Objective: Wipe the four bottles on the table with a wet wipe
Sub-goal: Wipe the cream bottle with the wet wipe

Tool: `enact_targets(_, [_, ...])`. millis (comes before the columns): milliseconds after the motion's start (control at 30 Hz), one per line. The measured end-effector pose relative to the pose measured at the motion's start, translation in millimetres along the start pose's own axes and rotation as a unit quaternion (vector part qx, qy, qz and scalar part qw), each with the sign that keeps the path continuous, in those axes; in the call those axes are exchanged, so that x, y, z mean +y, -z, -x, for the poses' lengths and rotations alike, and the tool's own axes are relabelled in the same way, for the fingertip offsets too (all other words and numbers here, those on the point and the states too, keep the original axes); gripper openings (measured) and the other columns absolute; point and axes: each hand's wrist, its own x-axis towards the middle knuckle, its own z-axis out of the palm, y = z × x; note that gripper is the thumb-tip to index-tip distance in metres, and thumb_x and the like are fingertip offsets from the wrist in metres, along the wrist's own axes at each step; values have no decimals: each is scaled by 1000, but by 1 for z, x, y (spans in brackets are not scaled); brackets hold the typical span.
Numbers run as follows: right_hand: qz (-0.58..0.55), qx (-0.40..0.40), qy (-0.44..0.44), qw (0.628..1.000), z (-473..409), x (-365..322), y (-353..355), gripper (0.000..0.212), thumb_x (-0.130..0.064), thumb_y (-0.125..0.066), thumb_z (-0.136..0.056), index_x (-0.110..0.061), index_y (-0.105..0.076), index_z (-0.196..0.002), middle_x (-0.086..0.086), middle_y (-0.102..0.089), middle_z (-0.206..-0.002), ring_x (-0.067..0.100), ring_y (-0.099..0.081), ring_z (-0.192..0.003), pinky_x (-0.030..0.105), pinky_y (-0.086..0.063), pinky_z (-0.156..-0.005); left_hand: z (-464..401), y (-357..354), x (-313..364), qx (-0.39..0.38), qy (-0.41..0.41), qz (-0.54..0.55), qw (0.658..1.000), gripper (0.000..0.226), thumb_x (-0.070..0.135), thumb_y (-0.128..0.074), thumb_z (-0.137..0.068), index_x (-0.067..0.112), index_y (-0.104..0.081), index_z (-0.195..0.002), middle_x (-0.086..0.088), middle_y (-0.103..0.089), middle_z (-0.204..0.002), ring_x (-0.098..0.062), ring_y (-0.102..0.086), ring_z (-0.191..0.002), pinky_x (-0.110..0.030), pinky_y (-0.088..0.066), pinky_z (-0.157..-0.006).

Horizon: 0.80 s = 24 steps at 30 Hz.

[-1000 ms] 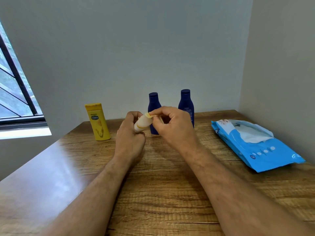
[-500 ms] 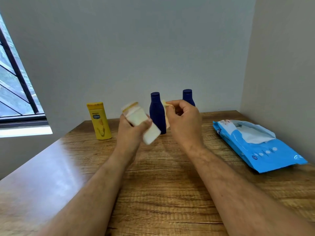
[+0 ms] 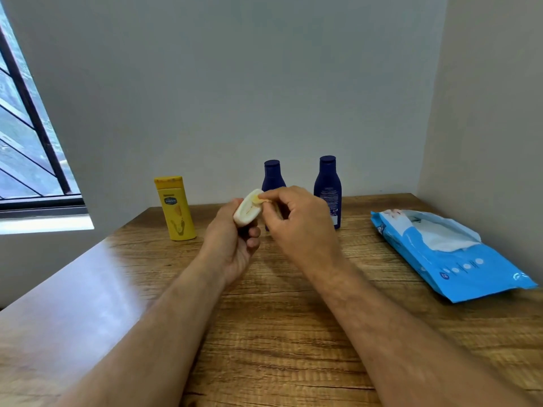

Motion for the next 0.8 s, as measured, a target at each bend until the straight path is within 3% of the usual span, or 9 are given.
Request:
enact_targets(133, [12,-85,45,995,3,1,-1,26,-26,-67,-94,-18,-72,-117,-5,-68,-102,6,-62,-90,21,-55,-84,-7,5,-2,9,-8,-23,1000,25,28,-49,-103,8,-61,-111,-8,-59,-75,-12,-46,-50,-21,-37,-36])
enact_targets(233, [1,-152,76,985,6,-5,-5,26,-26,-67,-93,-21,-73,-118,-7,-70,-110,6,-63,-99,21,-54,-91,-9,11,-1,19,-17,-26,999,22,27,-55,-98,9,-68,-103,-9,-66,-77,-19,-61,-66,-30,-46,-63])
enact_targets(267, [1,-145,82,986,5,-5,-6,25,-26,-67,-93,-20,-73,-117,-7,-70,-109,6,-63,-99,22,-54,-91,-8,11,-1,13,-18,-27,999,20,25,-56,-97,10,-68,-98,-8,-65,-76,-19,-61,-66,-30,-46,-64])
enact_targets(333, [-3,-114,77,990,3,-4,-5,25,-26,-67,-93,-19,-73,-117,-6,-71,-104,6,-64,-93,22,-55,-87,-5,8,0,0,-27,-47,999,17,22,-53,-98,13,-64,-90,-5,-58,-70,-14,-51,-54,-24,-41,-46])
enact_targets(400, [-17,-73,46,996,2,-1,-1,25,-25,-67,-93,-18,-74,-116,-5,-70,-100,6,-63,-88,23,-56,-82,-5,6,0,-13,-42,-63,997,16,22,-49,-102,12,-60,-96,-4,-52,-69,-11,-41,-47,-20,-32,-33])
enact_targets(500, [-29,-28,-1,999,-1,3,1,25,-25,-68,-93,-15,-74,-115,-2,-71,-103,9,-65,-90,26,-58,-84,-7,6,-3,-6,-53,-63,997,21,26,-48,-104,13,-54,-119,-6,-53,-74,-10,-42,-47,-20,-31,-32])
enact_targets(567, [-24,-52,-4,998,1,2,0,25,-27,-68,-93,-16,-73,-115,-2,-71,-103,8,-65,-90,25,-58,-83,-8,8,-4,10,-56,-52,997,25,28,-49,-103,14,-53,-123,-8,-56,-75,-11,-45,-49,-21,-34,-34])
enact_targets(700, [-41,-164,24,985,7,-7,-3,25,-26,-69,-92,-19,-73,-115,-5,-72,-111,5,-66,-99,19,-55,-91,-12,13,-4,39,-64,15,997,43,30,-61,-98,7,-55,-134,-19,-65,-104,-28,-68,-88,-37,-58,-68])
enact_targets(800, [-35,-159,52,985,6,-9,-3,24,-27,-69,-92,-19,-74,-113,-5,-73,-109,6,-66,-99,18,-54,-91,-10,10,-3,-7,-70,26,997,27,28,-58,-101,10,-59,-121,-14,-68,-87,-24,-71,-78,-36,-60,-66])
